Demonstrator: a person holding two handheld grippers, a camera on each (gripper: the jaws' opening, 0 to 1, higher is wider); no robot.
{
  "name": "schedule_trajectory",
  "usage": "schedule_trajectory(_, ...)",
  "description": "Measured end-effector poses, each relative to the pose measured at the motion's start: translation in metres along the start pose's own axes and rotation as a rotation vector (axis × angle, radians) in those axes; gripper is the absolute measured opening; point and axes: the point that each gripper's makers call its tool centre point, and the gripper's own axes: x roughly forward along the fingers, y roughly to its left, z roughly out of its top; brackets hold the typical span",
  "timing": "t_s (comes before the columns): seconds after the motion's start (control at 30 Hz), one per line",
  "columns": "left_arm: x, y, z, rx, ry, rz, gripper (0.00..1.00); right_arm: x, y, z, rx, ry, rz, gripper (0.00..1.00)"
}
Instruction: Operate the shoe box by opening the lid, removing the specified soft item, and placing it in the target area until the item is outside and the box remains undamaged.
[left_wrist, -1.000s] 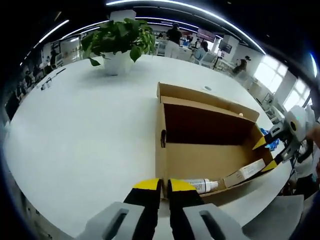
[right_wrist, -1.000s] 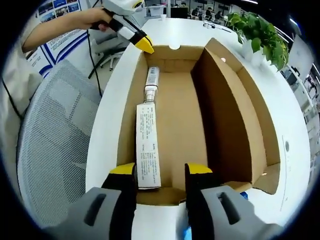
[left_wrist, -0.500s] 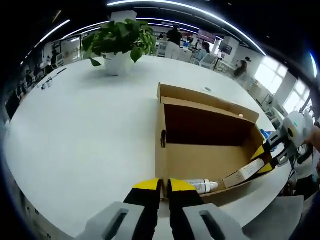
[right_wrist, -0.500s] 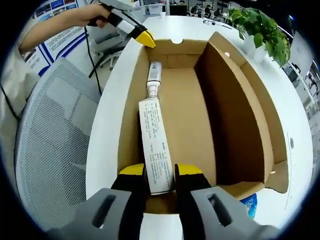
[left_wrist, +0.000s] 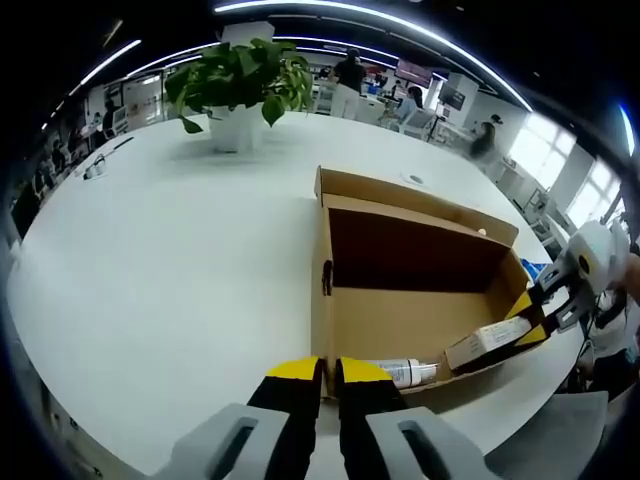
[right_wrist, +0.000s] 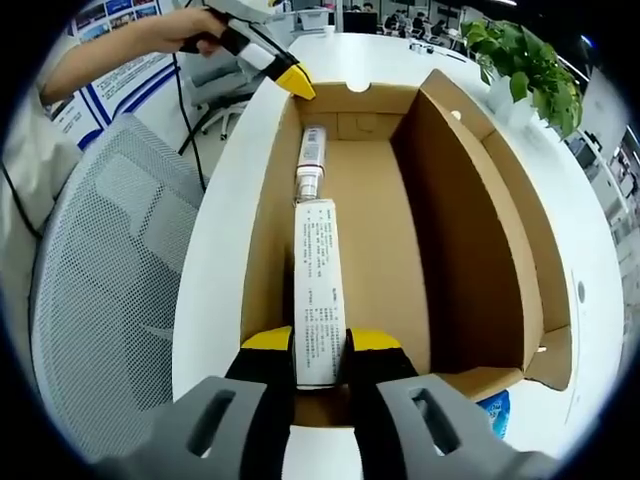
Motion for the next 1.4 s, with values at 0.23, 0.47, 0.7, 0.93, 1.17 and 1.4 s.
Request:
schedule_trajectory(0.23, 0.0, 0.0, 0.0, -0.004, 0.001, -0.004, 0.05, -0.01, -0.003, 0.008, -0.022, -0.033, -0.02, 0.16)
schedule_trajectory(0.47, 0.0, -0.001, 0.0, -0.005, 0.002, -0.007, 0.05, -0.019, -0.005, 0.014, -0.04, -0.046, -0.043, 0.16)
schedule_trajectory(0.7, 0.0, -0.001, 0.0, -0.005, 0.001, -0.007, 0.05, -0.03, -0.006, 0.022, -0.054, -0.063, -0.064, 0.16)
schedule_trajectory(0.93, 0.0, 0.0, 0.0, -0.006, 0.003, -0.009, 0.05, -0.046, -0.007, 0.032, -0.078, -0.078, -0.092, 0.16)
schedule_trajectory(1.17, 0.0, 0.0, 0.0, -0.004, 0.004, -0.009, 0.05, -0.062, -0.009, 0.041, -0.104, -0.09, -0.119, 0.16)
schedule_trajectory(1.4, 0.0, 0.0, 0.0, -0.005, 0.005, -0.011, 0.05, -0.081, -0.015, 0.048, -0.124, -0.107, -0.156, 0.16)
